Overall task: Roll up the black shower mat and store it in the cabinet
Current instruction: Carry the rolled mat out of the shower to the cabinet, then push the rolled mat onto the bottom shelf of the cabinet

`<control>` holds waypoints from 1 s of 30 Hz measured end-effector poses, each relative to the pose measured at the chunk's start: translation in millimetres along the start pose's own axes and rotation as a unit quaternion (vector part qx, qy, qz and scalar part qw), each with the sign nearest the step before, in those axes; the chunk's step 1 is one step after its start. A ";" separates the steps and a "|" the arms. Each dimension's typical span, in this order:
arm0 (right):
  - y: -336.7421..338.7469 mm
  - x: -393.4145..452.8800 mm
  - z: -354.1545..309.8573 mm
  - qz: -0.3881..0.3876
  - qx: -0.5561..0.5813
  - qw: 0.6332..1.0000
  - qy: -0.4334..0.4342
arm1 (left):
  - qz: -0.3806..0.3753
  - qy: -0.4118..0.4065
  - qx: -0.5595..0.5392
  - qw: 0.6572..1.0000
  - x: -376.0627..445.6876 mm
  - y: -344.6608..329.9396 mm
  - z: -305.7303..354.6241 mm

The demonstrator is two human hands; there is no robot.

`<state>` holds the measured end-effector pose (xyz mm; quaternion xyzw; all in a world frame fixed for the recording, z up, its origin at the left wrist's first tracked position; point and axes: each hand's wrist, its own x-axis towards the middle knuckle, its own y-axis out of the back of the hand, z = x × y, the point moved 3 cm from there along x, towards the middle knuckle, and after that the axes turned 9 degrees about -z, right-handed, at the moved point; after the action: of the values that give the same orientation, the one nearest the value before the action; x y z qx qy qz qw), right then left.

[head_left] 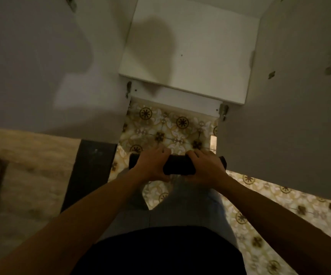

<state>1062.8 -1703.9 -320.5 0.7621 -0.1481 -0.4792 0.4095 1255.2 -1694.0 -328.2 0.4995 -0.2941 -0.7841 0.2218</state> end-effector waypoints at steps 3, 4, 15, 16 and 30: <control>-16.0 47.7 -8.2 0.009 0.022 1.000 -0.009 | -0.024 -0.030 0.008 0.999 35.8 0.9 -43.7; -22.9 63.9 -9.7 0.012 0.019 1.000 -0.006 | -0.033 -0.031 0.019 0.999 47.3 -2.5 -57.0; -139.6 303.2 67.2 0.016 -0.041 0.997 0.065 | -0.001 -0.059 0.072 0.996 253.1 -99.8 -194.8; -150.5 325.8 76.8 0.024 -0.057 0.996 0.068 | -0.007 -0.052 0.073 0.996 275.3 -109.4 -206.4; -175.4 550.5 153.1 0.127 -0.131 0.977 0.110 | 0.094 -0.010 0.126 0.987 469.7 -116.3 -337.3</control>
<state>1176.7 -2009.2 -821.5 0.7246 -0.1339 -0.3519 0.5771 1368.0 -1991.5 -824.9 0.4856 -0.4386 -0.7215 0.2261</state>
